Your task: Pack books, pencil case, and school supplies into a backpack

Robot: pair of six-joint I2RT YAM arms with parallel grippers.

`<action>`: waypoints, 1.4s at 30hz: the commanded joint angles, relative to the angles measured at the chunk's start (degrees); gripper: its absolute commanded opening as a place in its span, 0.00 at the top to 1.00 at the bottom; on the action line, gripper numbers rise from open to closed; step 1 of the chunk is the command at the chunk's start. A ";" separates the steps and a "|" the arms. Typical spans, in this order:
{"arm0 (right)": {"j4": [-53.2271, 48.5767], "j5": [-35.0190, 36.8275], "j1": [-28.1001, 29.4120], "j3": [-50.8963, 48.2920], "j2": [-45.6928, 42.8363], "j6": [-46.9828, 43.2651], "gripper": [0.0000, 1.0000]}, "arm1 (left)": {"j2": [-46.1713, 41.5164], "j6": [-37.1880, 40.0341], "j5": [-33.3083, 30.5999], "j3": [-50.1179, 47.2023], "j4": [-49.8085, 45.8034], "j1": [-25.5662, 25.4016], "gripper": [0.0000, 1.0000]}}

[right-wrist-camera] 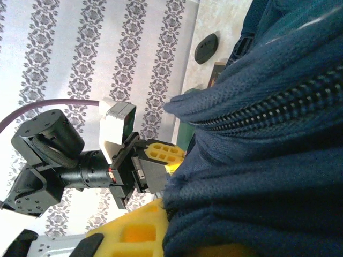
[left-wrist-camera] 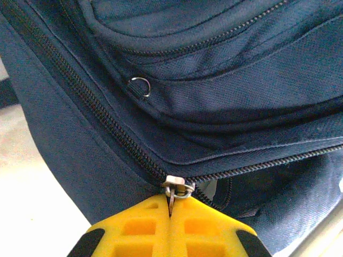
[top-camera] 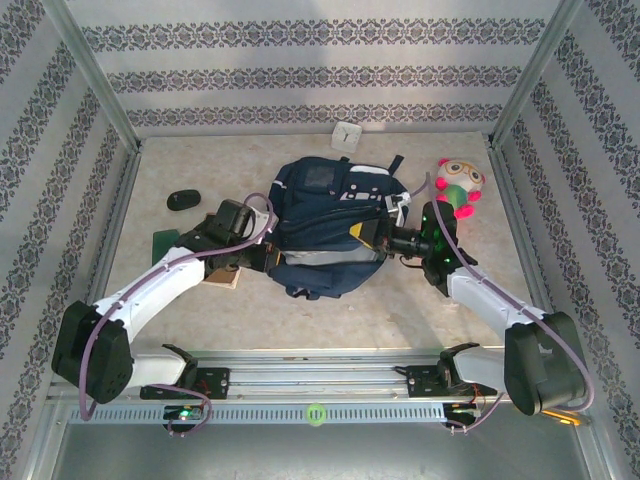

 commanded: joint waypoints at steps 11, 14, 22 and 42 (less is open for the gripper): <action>-58.05 26.71 -0.62 16.54 -4.68 -35.91 0.41 | -5.98 -5.28 2.30 -2.84 0.60 0.96 1.00; -58.62 34.09 6.59 18.25 -13.13 -44.81 0.40 | -6.42 -4.85 4.59 -2.53 0.77 0.87 1.00; -53.06 40.24 20.56 18.82 -14.68 -62.95 0.38 | -4.98 -2.76 8.99 -3.59 2.92 0.79 1.00; -27.30 22.91 32.52 22.61 19.61 -79.60 0.45 | -3.88 -0.48 20.49 -2.38 3.89 0.26 1.00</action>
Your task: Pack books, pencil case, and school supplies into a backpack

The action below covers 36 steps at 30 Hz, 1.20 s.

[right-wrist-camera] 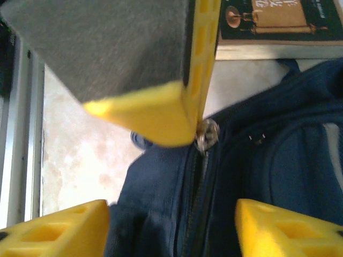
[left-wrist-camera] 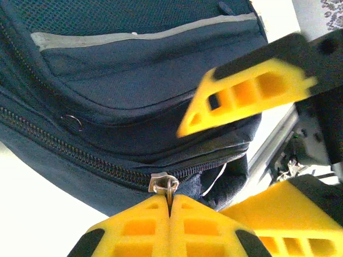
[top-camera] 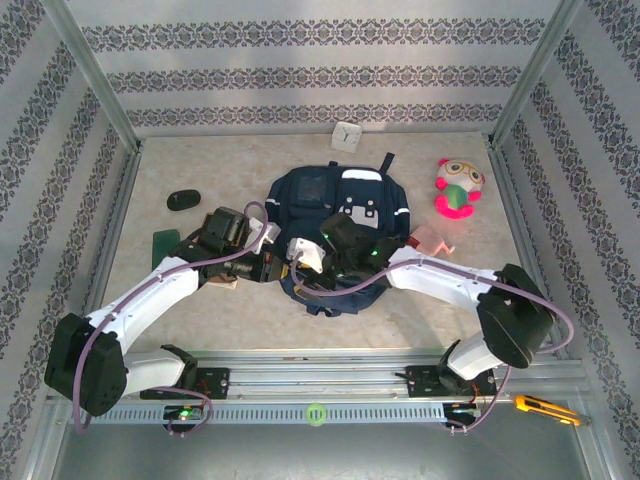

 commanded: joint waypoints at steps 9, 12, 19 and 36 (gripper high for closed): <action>0.14 -10.40 -2.30 -0.93 -1.92 -9.61 1.00 | 2.94 3.60 -14.03 4.78 -6.90 0.46 1.00; -4.78 -13.77 -3.01 -0.82 -3.98 -14.17 1.00 | 4.90 4.10 -17.81 6.02 -9.00 1.03 1.00; -12.86 -19.26 -3.72 -0.93 -8.78 -21.02 1.00 | 8.91 6.04 -25.78 8.23 -9.52 3.72 1.00; -10.15 -25.02 -7.31 -4.55 -14.97 -18.68 1.00 | 20.48 4.48 -31.25 14.42 3.30 9.67 0.92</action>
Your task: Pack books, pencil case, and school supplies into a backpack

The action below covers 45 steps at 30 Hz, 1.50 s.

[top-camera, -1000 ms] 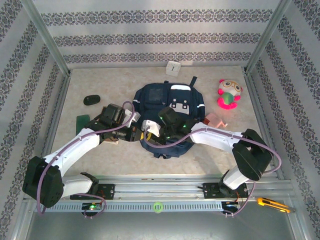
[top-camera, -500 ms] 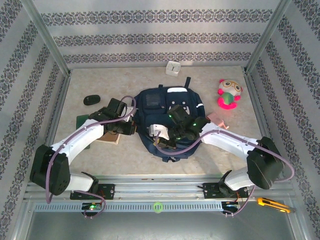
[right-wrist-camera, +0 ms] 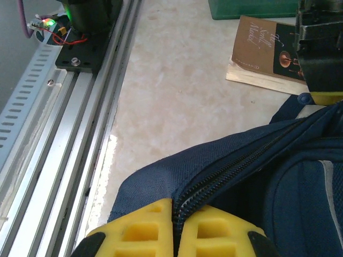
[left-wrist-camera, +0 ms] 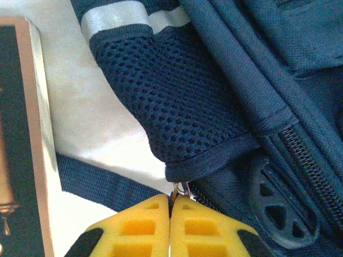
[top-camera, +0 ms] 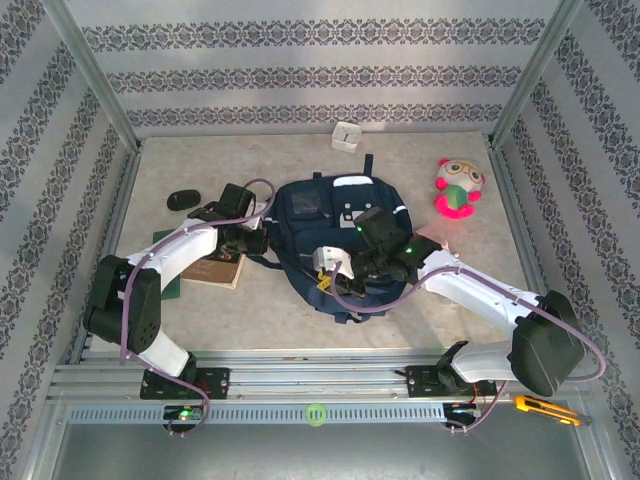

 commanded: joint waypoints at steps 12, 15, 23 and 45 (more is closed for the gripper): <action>5.78 -8.00 -1.77 7.17 9.85 -0.37 1.00 | -13.18 -4.55 -9.52 -1.74 0.16 3.94 0.60; 10.01 -3.72 -1.38 9.06 12.23 5.60 0.92 | -16.45 -7.56 -3.96 -5.92 1.33 3.94 0.57; 1.32 -1.33 -1.84 11.59 10.26 7.62 0.49 | -29.00 -24.12 8.79 -21.86 11.36 3.25 0.52; -9.21 23.31 5.40 8.98 18.04 -5.31 0.46 | -35.54 -35.60 5.74 -34.29 15.70 2.28 0.51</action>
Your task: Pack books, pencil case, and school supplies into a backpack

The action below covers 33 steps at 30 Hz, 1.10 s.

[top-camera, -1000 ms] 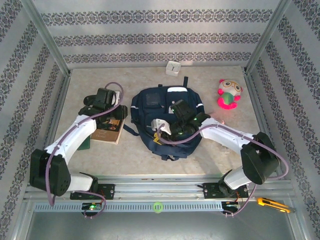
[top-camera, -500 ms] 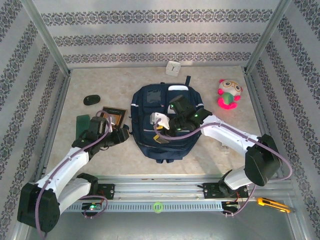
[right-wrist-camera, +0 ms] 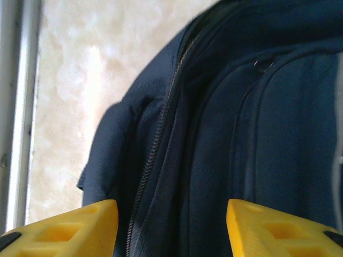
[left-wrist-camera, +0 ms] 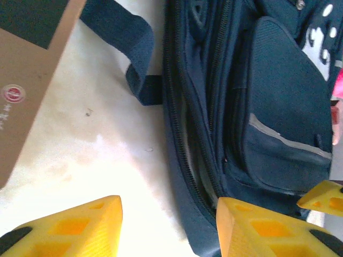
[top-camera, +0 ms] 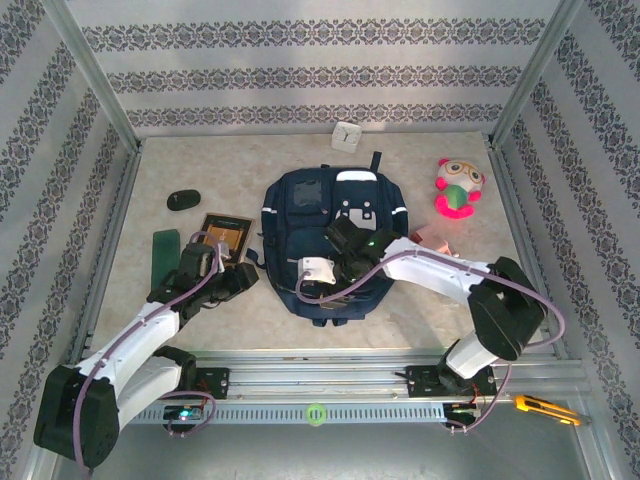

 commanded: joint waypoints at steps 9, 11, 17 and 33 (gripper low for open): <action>3.04 -0.52 -9.70 13.20 12.01 -8.11 0.49 | 9.74 13.02 -12.00 15.48 -14.25 2.72 0.40; 3.06 -1.34 -9.94 15.22 11.84 -6.69 0.47 | 12.95 15.59 -12.09 18.93 -16.48 4.83 0.34; 6.77 -2.62 -7.62 18.80 4.52 21.57 0.43 | 23.47 23.16 -11.41 28.37 -20.81 13.81 0.27; 40.23 7.72 12.16 17.00 20.86 101.43 0.38 | 43.75 31.45 -7.11 40.13 -24.43 24.88 0.24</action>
